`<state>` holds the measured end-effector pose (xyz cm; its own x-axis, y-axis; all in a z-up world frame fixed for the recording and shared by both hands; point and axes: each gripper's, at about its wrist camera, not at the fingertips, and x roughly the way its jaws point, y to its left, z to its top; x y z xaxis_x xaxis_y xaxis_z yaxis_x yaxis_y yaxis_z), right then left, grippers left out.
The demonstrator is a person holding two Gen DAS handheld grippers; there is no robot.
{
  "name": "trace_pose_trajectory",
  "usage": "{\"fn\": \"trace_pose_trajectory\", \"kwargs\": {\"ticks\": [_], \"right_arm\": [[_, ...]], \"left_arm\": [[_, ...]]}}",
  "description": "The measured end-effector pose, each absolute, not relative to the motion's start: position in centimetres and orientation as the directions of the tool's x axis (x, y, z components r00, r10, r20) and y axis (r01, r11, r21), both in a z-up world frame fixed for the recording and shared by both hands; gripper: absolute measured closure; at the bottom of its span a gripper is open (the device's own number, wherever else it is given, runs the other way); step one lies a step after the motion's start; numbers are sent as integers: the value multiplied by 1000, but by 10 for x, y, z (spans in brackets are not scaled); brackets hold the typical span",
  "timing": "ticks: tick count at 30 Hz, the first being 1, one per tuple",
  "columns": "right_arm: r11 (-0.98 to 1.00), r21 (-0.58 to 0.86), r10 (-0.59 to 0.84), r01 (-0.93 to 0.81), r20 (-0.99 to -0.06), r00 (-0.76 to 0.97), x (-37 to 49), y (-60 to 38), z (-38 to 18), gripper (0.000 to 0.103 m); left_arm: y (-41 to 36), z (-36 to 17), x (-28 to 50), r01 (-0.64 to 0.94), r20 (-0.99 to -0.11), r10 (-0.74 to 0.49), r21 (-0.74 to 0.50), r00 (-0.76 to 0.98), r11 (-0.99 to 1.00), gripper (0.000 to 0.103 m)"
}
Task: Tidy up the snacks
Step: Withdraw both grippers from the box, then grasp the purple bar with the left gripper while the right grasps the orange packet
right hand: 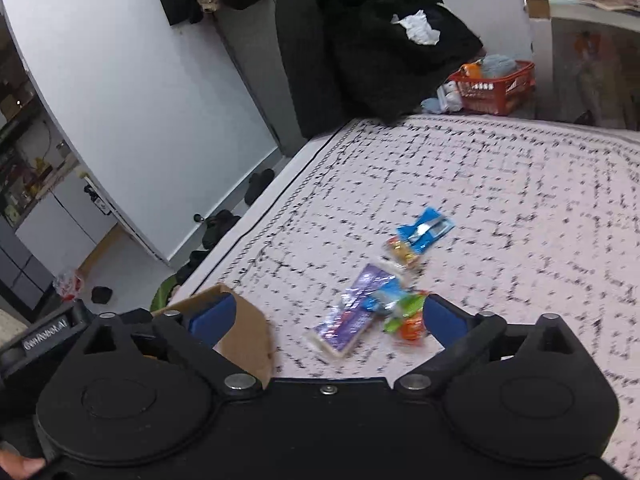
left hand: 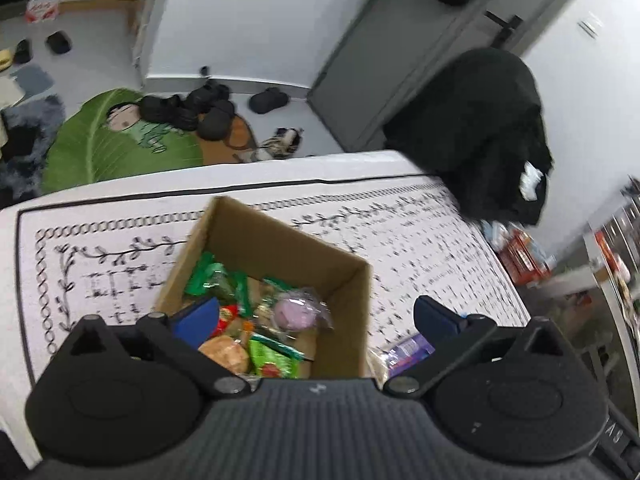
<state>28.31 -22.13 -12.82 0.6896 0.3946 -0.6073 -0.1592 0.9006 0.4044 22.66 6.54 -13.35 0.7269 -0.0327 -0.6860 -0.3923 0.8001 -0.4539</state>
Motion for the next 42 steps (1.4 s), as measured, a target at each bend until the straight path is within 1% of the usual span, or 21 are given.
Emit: {"fn": "trace_pose_trajectory", "kwargs": {"ticks": [2,6,19,22,24,28,33,37,42], "right_arm": [[909,385,382,-161,-609,695,282,-227,-128,0],[910,379,382,-167,-609,696,284,-237,-130,0],[913,382,363,-143,-602,711,288,-268,-150,0],[898,417,388,-138,-606,695,290,-274,-163,0],[895,432,385,-115,-614,689,291,-277,-172,0],[862,497,427,-94,-615,663,294,-285,-185,0],[860,501,432,-93,-620,655,299,-286,-193,0],[841,537,447,-62,-626,639,307,-294,-205,0],[823,565,463,-57,-610,643,316,-301,-214,0]], "left_arm": [[56,-131,228,-360,-683,-44,-438,729,824,0],[43,-130,228,-324,-673,-75,-447,735,834,0],[8,-124,230,-233,-672,-93,-378,734,896,0],[0,-126,231,-217,-677,-106,-375,729,901,0],[-6,-127,232,-207,-680,-101,-356,726,911,0],[-19,-131,232,-192,-692,-72,-296,718,936,0],[-26,-138,233,-191,-706,-64,-277,705,942,0],[-35,-139,235,-178,-710,-62,-259,702,949,0],[-49,-144,238,-161,-712,-69,-251,699,955,0]]}}
